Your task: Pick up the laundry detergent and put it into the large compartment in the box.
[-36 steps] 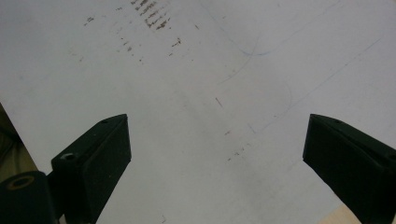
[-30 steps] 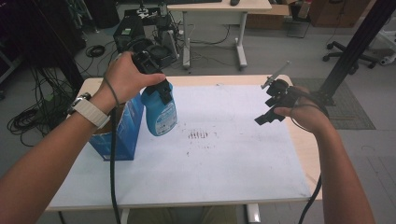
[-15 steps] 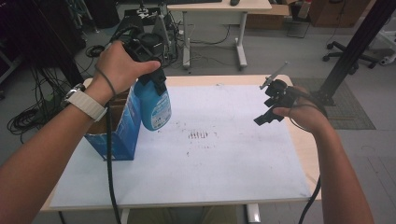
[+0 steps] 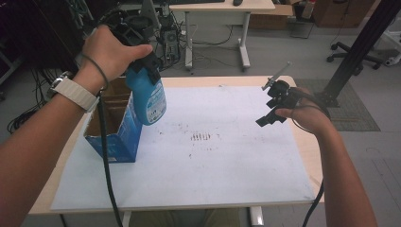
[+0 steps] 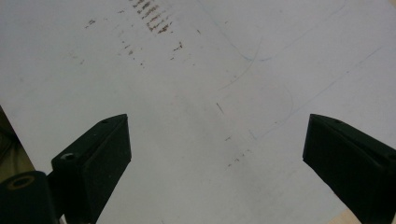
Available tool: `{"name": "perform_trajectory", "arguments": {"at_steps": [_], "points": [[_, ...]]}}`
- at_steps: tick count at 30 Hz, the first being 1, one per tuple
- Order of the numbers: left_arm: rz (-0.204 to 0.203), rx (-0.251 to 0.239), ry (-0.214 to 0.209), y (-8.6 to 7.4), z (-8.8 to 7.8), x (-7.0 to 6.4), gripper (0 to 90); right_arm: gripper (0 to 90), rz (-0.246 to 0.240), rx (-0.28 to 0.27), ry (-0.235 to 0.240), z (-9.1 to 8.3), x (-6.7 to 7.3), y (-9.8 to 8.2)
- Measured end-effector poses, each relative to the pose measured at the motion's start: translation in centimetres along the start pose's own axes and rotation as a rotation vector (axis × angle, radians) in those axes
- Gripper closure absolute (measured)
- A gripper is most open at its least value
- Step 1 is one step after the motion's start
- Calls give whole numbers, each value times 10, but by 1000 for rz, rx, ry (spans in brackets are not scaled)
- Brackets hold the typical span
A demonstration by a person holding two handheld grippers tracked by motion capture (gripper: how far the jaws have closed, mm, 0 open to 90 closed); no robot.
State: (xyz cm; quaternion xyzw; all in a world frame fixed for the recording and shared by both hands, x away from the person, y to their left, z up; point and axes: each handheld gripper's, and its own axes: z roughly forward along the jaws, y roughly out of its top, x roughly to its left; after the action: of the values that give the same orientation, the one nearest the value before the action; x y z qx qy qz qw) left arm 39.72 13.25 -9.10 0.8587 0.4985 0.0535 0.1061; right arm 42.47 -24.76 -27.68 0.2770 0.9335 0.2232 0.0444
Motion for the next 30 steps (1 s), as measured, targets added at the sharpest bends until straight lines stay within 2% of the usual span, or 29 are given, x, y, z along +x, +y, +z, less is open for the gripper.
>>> {"name": "perform_trajectory", "arguments": {"at_steps": [9,14,25,30], "points": [[-60,-15,12,-2,-16,7,374,81,-4,-1,0,0,0,1],[-99,-20,4,-3,-22,15,374,81,-6,-3,1,0,1,3],[-196,-29,23,-9,-33,35,374,81,-9,-1,2,1,1,5],[-222,-29,35,-12,-39,42,374,81,-10,2,2,1,1,6]]}}
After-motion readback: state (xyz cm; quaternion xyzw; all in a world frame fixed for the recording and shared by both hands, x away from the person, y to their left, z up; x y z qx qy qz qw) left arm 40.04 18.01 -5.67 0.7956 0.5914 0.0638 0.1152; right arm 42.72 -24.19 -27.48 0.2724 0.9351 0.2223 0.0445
